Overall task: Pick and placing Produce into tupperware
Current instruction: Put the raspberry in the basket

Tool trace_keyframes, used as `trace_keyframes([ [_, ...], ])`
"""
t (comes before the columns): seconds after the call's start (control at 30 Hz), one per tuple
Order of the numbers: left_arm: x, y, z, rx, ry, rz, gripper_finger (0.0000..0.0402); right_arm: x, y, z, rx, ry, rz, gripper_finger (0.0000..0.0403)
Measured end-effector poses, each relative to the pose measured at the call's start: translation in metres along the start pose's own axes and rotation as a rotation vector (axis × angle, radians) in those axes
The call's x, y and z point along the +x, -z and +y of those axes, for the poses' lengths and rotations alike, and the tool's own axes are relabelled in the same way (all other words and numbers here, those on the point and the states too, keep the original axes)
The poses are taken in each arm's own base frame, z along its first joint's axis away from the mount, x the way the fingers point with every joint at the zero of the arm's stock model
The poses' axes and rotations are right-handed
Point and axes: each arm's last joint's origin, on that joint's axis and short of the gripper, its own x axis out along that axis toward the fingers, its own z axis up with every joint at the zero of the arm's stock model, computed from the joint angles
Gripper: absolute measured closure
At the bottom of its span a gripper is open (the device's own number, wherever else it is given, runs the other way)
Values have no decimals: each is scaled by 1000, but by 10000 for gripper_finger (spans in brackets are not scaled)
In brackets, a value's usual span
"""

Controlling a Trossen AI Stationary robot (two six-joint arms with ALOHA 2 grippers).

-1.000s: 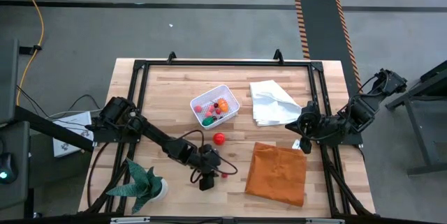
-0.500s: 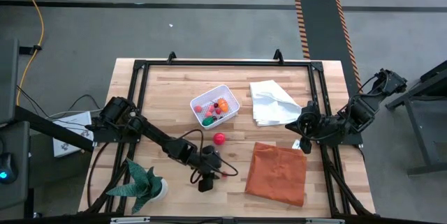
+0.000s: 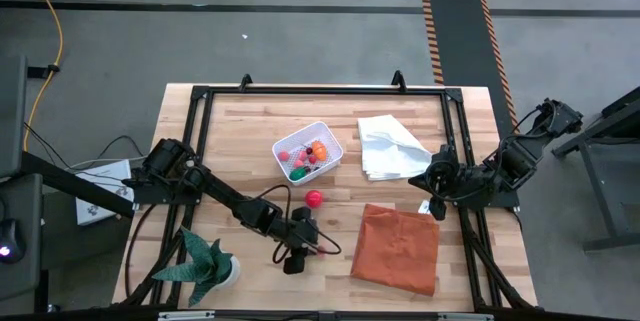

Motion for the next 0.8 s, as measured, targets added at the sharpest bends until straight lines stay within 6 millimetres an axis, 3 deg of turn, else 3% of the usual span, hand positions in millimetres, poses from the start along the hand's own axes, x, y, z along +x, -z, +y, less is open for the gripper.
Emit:
trace_keyframes([
  [0.4,0,0,0,121,-4,-1,265,0,0,0,5,0,0,403],
  [0.8,0,-3,5,116,-32,-17,183,0,0,0,8,11,-11,403],
])
